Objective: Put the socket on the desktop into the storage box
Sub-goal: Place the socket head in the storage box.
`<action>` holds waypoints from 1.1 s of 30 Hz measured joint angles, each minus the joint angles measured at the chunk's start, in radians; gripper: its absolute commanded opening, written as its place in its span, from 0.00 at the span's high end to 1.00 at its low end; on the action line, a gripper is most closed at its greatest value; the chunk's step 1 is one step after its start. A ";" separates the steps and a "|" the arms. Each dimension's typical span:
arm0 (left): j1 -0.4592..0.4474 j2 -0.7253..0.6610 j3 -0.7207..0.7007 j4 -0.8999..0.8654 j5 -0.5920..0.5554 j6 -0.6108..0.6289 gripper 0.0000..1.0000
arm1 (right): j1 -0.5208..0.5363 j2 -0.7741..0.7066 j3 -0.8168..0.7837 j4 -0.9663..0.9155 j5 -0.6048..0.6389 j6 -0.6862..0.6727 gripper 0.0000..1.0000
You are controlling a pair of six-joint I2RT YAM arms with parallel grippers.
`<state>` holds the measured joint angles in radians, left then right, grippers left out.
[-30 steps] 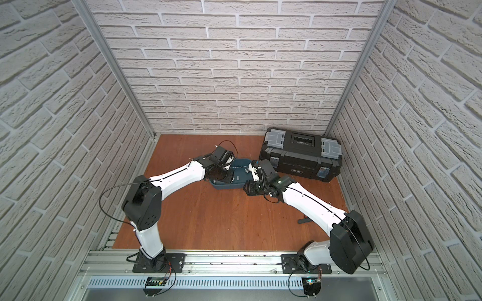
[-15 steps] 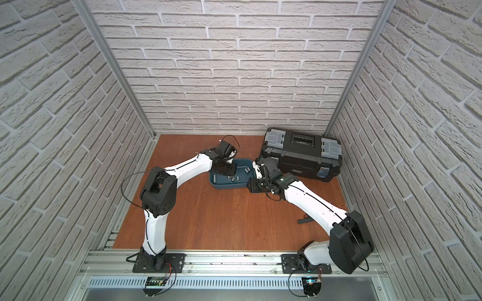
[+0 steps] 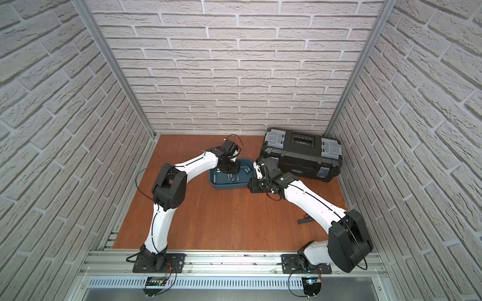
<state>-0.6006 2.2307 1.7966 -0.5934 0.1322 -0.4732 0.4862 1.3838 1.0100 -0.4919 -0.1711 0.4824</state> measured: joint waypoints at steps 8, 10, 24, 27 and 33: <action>0.000 0.032 0.017 -0.006 -0.001 0.000 0.72 | 0.000 0.000 -0.001 0.000 -0.002 0.000 0.55; 0.000 0.034 0.022 -0.006 -0.001 0.000 0.70 | 0.000 0.000 -0.003 0.000 -0.002 0.000 0.55; -0.002 0.031 0.024 -0.004 -0.017 0.000 0.58 | 0.000 -0.002 -0.008 -0.001 -0.002 0.001 0.54; -0.003 0.002 -0.009 -0.002 -0.024 0.000 0.56 | 0.000 -0.002 -0.008 -0.001 -0.002 0.000 0.51; -0.004 -0.120 -0.108 0.018 -0.049 -0.002 0.47 | 0.000 -0.001 -0.008 0.000 -0.003 0.000 0.50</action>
<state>-0.6044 2.1105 1.6882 -0.5755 0.0834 -0.4751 0.4858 1.3830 1.0023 -0.4923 -0.1738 0.4820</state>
